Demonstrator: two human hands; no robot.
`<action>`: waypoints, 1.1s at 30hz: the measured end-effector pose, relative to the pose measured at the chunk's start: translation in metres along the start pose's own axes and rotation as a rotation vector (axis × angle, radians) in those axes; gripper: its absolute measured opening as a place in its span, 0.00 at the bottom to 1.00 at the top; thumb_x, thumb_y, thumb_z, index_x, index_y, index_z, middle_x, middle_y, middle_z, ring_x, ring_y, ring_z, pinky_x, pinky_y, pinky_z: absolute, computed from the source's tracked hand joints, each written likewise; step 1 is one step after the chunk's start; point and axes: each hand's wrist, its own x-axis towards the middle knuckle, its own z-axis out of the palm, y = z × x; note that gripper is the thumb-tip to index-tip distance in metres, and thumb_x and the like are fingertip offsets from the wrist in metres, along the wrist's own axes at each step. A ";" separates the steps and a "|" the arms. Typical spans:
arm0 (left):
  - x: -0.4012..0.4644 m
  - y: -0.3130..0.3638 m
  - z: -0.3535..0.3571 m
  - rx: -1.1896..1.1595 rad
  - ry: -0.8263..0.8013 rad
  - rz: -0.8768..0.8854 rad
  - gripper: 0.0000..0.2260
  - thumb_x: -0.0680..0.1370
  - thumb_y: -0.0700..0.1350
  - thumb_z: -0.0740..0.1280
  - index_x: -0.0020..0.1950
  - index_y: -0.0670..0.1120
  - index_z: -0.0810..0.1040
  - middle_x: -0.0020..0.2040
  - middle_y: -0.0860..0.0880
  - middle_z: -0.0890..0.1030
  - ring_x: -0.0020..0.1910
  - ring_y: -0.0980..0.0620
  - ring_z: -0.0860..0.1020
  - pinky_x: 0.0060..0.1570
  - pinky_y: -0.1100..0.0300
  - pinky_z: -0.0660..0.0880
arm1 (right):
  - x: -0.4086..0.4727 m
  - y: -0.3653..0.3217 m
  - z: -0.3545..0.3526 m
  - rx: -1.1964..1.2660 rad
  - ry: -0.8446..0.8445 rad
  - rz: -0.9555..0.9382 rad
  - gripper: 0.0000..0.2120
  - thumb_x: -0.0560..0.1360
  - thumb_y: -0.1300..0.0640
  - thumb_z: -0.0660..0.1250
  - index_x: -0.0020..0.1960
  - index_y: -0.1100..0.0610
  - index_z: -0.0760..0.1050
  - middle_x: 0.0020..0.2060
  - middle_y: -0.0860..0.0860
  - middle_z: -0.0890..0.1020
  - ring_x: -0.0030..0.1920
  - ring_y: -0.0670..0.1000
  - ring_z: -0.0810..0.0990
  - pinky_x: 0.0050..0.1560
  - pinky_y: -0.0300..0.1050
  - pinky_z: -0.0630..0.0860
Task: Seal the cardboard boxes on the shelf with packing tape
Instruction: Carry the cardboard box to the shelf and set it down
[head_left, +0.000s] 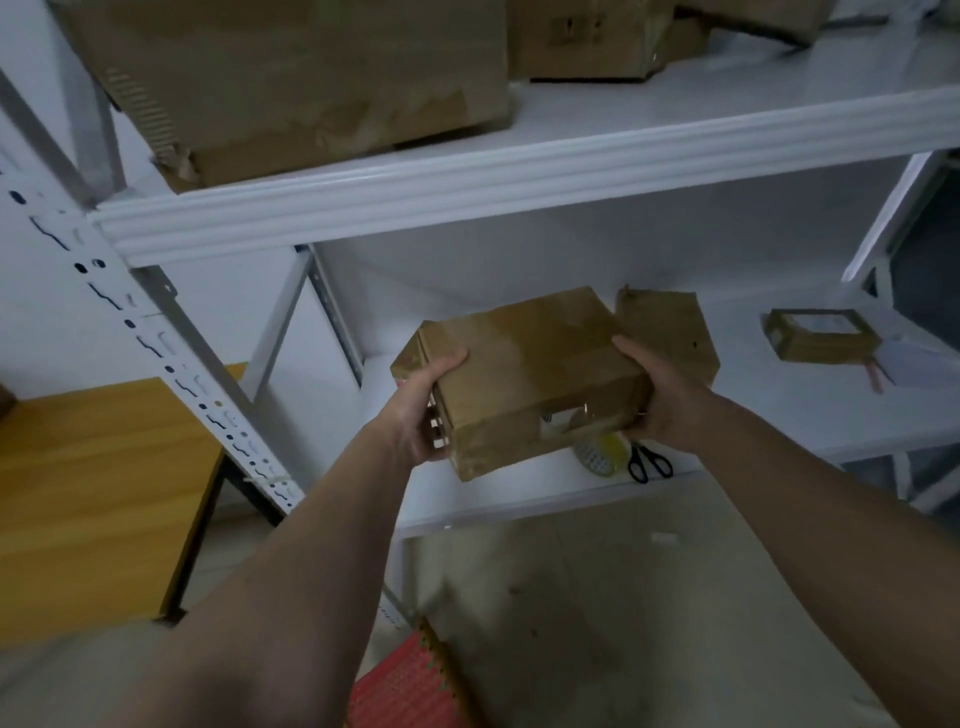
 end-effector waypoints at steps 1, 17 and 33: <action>0.002 0.002 0.007 -0.002 0.009 0.006 0.32 0.68 0.60 0.75 0.68 0.50 0.70 0.58 0.43 0.78 0.57 0.43 0.78 0.52 0.48 0.77 | 0.006 -0.004 -0.006 -0.006 -0.014 0.002 0.19 0.72 0.41 0.69 0.57 0.52 0.77 0.53 0.53 0.82 0.55 0.55 0.79 0.58 0.55 0.75; 0.024 -0.009 0.052 -0.116 0.165 0.007 0.23 0.70 0.60 0.74 0.58 0.50 0.75 0.58 0.44 0.78 0.56 0.42 0.78 0.47 0.49 0.77 | 0.074 -0.033 -0.044 -0.101 -0.186 0.114 0.16 0.72 0.41 0.69 0.52 0.51 0.75 0.53 0.52 0.78 0.51 0.54 0.77 0.47 0.52 0.72; 0.046 -0.043 0.035 -0.162 0.099 0.044 0.35 0.64 0.56 0.80 0.67 0.49 0.71 0.62 0.43 0.77 0.59 0.42 0.78 0.57 0.43 0.78 | 0.123 -0.021 -0.044 -0.066 -0.261 0.079 0.43 0.57 0.43 0.79 0.69 0.51 0.71 0.66 0.54 0.74 0.65 0.56 0.73 0.70 0.56 0.65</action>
